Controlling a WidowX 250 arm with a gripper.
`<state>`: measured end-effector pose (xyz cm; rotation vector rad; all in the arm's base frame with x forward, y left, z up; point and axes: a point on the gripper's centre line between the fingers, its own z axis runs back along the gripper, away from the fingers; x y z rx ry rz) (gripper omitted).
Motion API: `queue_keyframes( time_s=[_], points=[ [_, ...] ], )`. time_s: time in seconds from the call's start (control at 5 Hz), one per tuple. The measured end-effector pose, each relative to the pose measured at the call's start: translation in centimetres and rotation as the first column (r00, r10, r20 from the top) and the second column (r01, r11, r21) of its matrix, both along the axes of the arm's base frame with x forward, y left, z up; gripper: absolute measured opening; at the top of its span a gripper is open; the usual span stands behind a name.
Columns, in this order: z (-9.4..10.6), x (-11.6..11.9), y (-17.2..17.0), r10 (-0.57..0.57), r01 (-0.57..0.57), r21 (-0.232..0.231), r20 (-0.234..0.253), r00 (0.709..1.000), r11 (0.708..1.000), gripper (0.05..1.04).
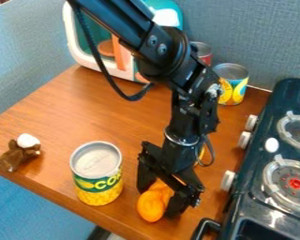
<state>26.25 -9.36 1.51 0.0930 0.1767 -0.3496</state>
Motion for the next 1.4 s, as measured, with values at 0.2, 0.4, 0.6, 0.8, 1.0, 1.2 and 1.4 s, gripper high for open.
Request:
queue_keyframes(
  time_s=[0.2,0.4,0.6,0.8,1.0,1.2,1.4],
  points=[
    [-0.2,0.5,-0.4,0.009,-0.009,-0.014,0.011,1.000,1.000,0.952],
    [-0.1,0.9,-0.4,0.007,-0.007,-0.012,0.020,1.000,1.000,0.842],
    [0.0,0.8,-0.5,0.008,-0.008,0.003,0.036,0.999,1.000,0.841],
    [2.0,0.6,0.1,0.001,-0.003,0.024,0.082,0.997,1.000,0.841],
    [6.0,0.8,0.4,0.000,0.002,-0.008,0.166,0.986,1.000,0.841],
    [7.5,2.5,3.8,0.087,-0.082,-0.037,0.172,0.981,0.996,0.841],
    [7.7,4.2,8.7,0.220,-0.215,-0.053,0.134,0.966,0.975,0.841]
  ],
)
